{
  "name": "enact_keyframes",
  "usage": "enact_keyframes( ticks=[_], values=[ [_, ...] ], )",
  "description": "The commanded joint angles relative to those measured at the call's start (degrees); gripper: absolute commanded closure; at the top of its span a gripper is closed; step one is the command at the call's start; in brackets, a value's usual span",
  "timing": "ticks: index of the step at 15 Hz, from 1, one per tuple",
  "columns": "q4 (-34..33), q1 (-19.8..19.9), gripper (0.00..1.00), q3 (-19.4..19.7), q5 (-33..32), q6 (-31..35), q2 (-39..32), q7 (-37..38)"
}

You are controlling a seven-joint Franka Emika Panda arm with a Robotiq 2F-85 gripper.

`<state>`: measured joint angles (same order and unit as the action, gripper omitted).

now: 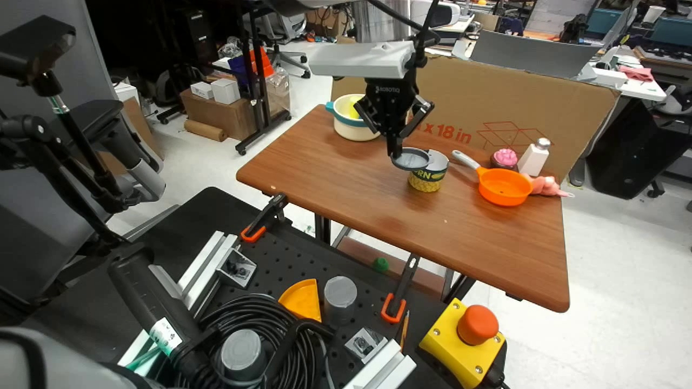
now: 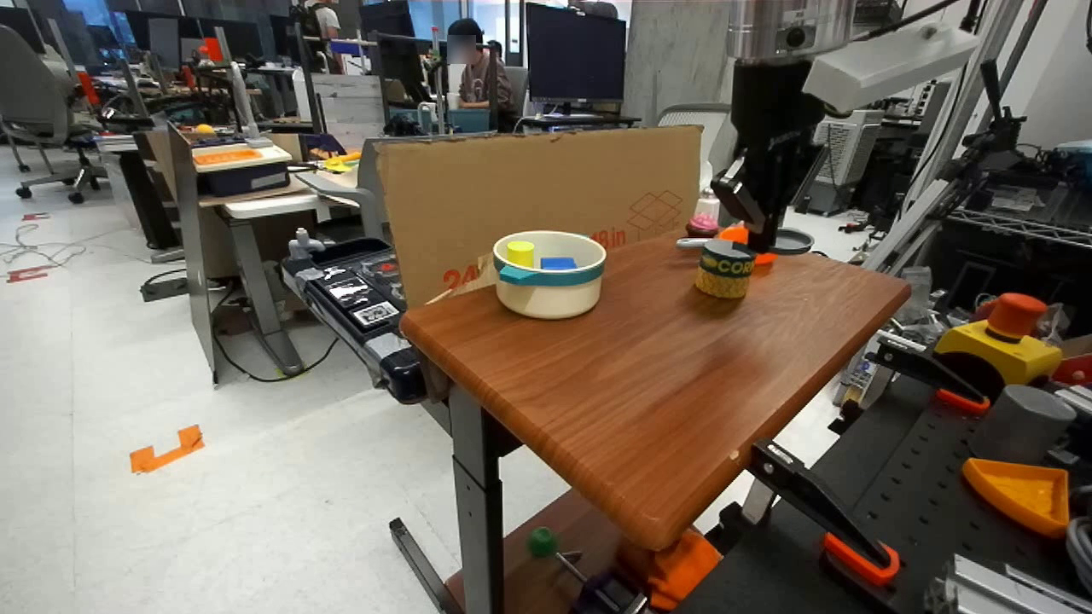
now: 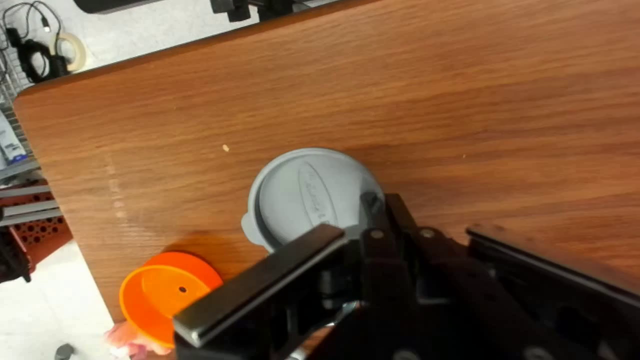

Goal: Pick up the lid from the bottle and put it on the table

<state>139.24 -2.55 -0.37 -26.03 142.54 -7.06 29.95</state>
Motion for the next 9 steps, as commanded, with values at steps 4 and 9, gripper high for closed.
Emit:
enact_keyframes(
  ticks=[4,9],
  values=[
    [4.52,-0.64,0.99,0.15,-2.6,3.72,4.27,-6.96],
    [10.33,-2.09,0.99,-2.76,7.01,-0.01,10.23,-11.95]
  ],
)
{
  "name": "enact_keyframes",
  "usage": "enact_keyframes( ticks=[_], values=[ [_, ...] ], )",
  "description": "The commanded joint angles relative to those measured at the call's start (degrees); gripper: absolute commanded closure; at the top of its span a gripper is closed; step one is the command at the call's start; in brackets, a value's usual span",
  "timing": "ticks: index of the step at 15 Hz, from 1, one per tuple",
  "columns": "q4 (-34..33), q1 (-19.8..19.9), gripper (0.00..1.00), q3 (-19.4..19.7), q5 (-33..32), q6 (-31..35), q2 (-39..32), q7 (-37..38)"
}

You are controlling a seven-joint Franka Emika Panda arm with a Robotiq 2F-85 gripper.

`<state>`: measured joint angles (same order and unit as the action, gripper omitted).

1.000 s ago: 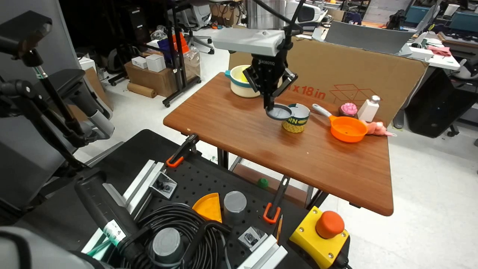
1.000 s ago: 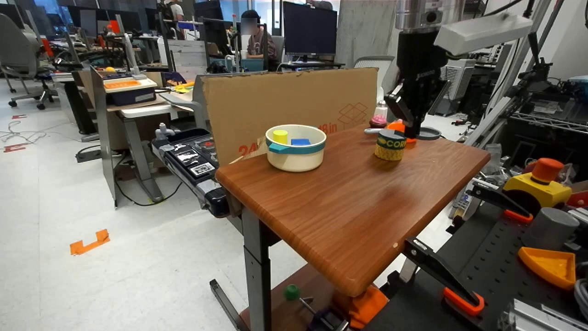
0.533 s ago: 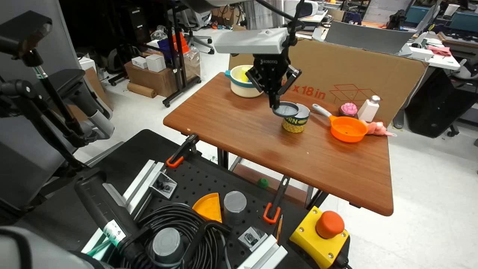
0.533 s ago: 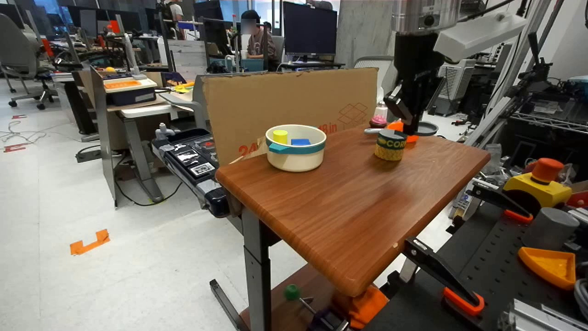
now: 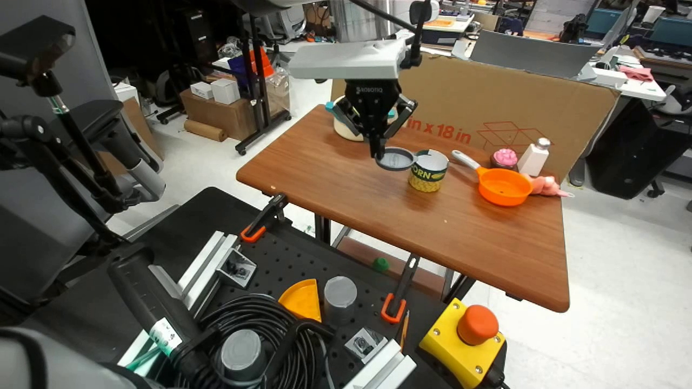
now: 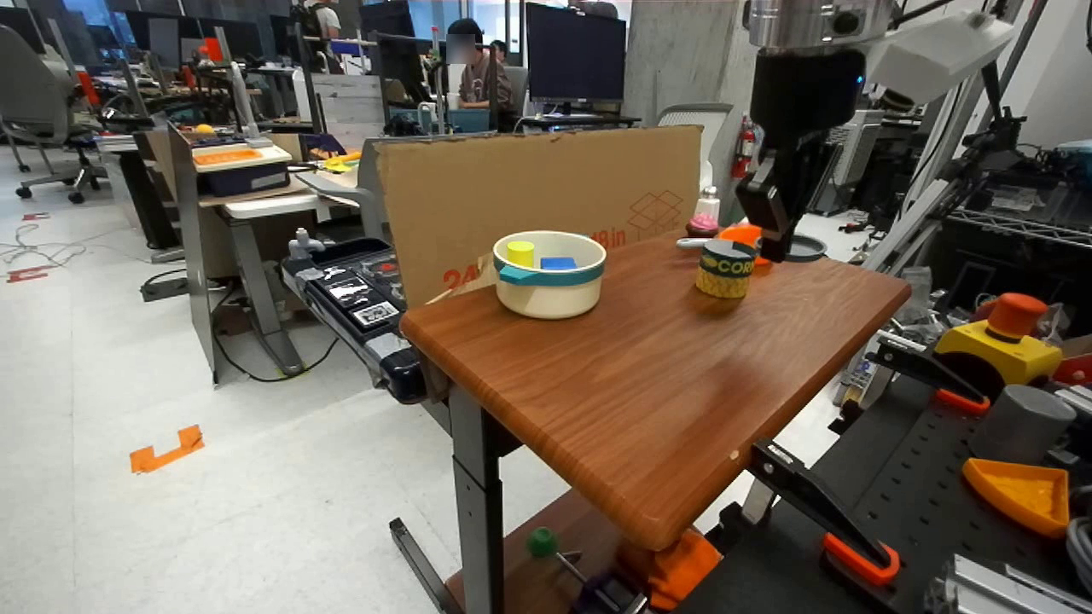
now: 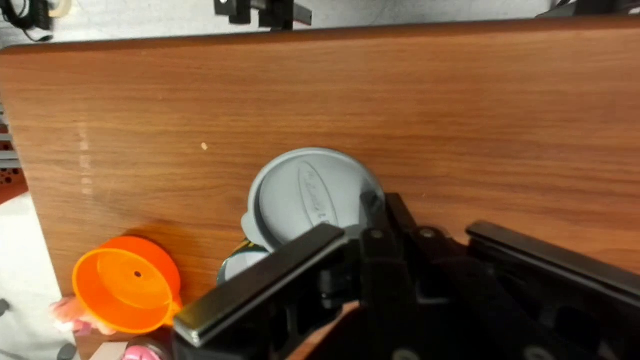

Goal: Pick up the lid from the bottle and put it on the table

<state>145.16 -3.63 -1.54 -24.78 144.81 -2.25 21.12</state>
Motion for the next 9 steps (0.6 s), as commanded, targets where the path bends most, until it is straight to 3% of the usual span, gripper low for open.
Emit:
enact_keyframes(
  ticks=[1,9],
  values=[
    [5.29,-1.38,0.99,-2.23,7.6,-2.68,6.37,-3.71],
    [2.9,-0.11,0.99,-3.24,5.45,-2.84,5.23,1.59]
  ],
)
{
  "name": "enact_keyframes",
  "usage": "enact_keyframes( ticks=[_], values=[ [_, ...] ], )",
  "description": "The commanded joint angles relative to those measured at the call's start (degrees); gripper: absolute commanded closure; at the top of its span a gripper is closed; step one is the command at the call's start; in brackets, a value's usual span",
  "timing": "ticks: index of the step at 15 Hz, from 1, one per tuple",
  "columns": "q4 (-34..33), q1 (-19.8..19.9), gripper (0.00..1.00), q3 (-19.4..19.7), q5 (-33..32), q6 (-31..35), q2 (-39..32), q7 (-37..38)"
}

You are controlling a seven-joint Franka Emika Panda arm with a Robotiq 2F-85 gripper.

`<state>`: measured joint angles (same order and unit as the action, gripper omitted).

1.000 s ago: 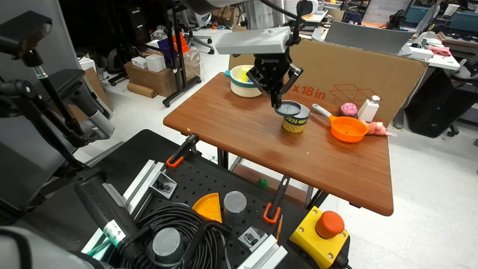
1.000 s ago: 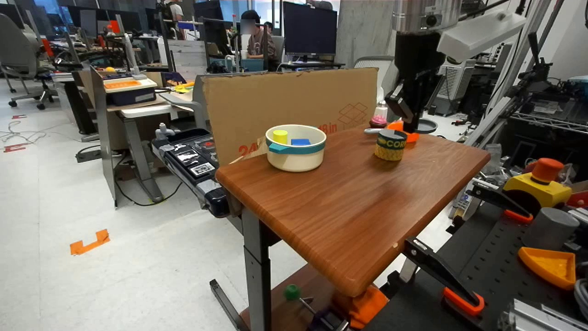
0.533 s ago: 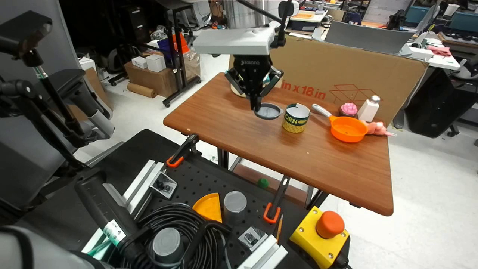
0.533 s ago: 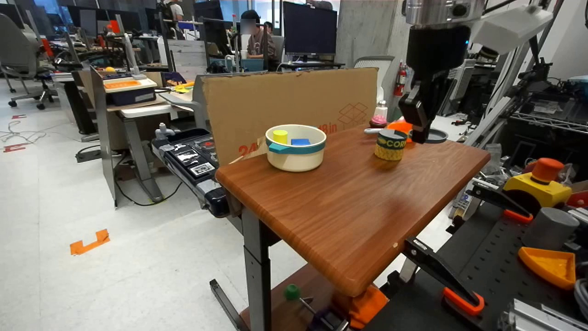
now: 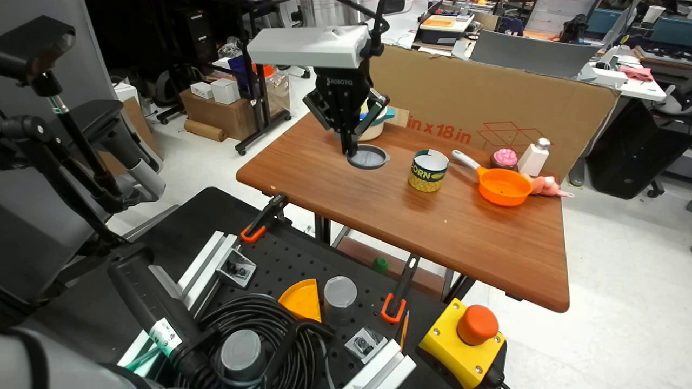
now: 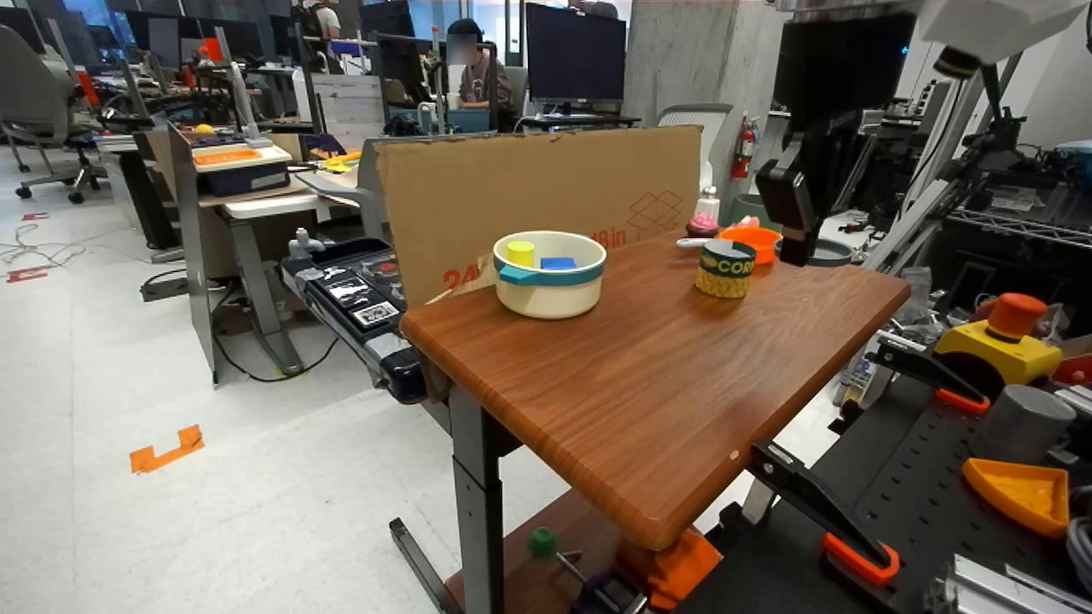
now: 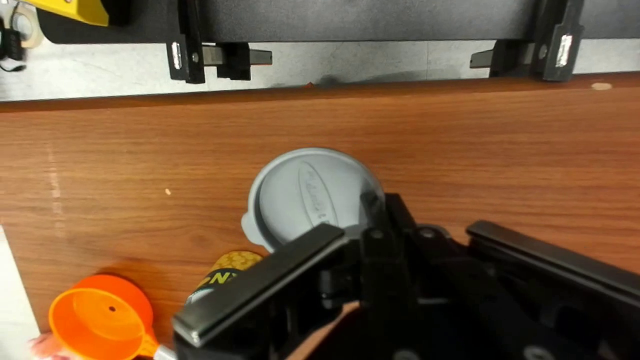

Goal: Pick up the lid from the bottle and put it on the table

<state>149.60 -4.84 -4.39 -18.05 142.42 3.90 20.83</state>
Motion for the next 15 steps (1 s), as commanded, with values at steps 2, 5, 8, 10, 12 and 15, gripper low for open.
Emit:
enact_keyframes(
  ticks=[2,5,8,10,12,15],
  values=[
    [-2.3,1.36,0.99,-0.47,-2.14,-0.49,-1.98,2.55],
    [-3.41,1.48,0.99,-0.34,-5.37,-0.48,-4.73,4.53],
    [-4.37,0.93,0.99,0.35,-10.26,-0.15,-8.33,7.64],
    [-5.31,0.29,0.99,0.96,-12.27,-0.7,-10.48,8.71],
    [-6.13,-0.29,0.99,1.49,-13.11,-0.95,-12.21,8.18],
    [-7.35,-1.04,0.99,2.34,-13.75,-0.79,-14.19,7.65]
  ],
)
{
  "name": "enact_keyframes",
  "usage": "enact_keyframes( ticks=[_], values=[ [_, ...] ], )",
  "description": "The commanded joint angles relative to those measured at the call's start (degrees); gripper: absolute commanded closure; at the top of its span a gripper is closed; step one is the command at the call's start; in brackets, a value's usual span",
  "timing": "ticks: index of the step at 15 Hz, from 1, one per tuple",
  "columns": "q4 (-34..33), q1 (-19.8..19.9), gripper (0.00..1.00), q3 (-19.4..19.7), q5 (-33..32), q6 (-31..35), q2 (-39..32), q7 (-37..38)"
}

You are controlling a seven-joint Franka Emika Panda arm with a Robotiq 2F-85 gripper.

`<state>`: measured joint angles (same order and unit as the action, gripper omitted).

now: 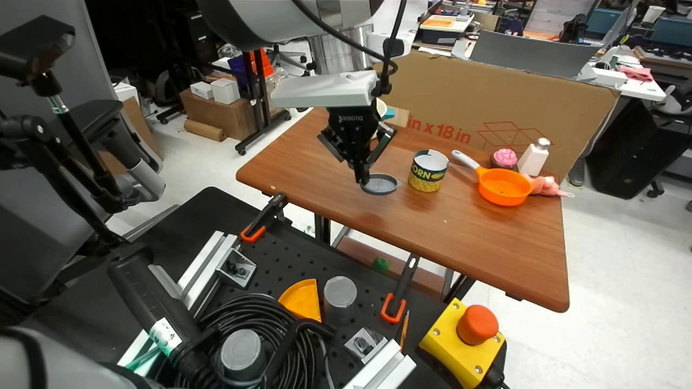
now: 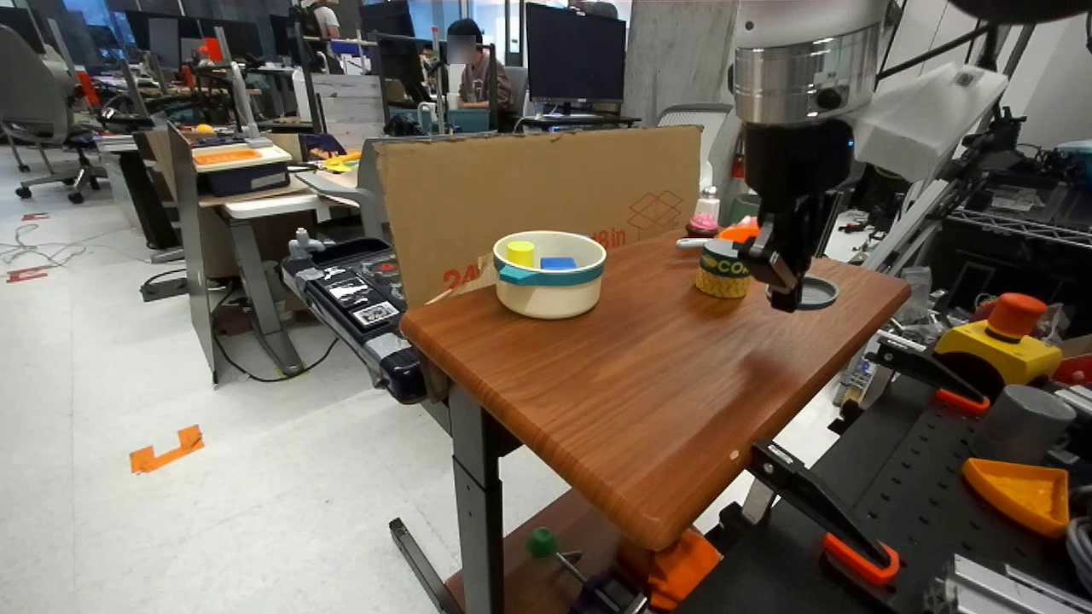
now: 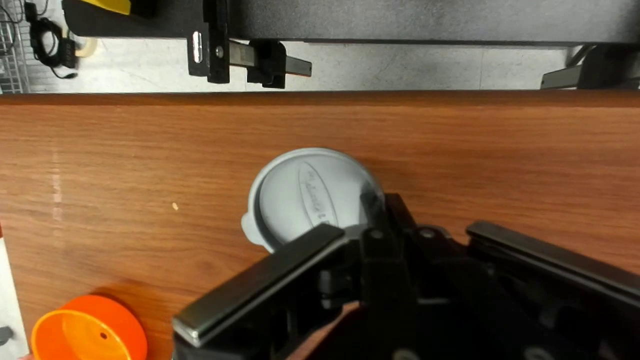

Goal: Pick up the lid from the bottle and put it on the table

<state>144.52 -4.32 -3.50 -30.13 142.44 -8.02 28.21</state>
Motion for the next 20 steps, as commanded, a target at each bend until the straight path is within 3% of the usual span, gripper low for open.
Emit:
enact_keyframes(
  ticks=[1,10,11,12,20],
  values=[
    [-2.64,-1.82,0.99,1.68,-1.44,-0.81,-2.84,0.06],
    [-5.19,-4.07,0.99,4.05,-1.55,-0.75,-5.9,1.01],
    [-5.35,-4.25,0.7,4.21,-1.51,-0.92,-5.98,1.02],
    [-5.37,-4.42,0.69,4.37,-1.58,-1.02,-5.96,0.99],
    [-5.13,-4.8,0.12,4.92,-2.17,-1.19,-5.37,-0.14]
  ],
)
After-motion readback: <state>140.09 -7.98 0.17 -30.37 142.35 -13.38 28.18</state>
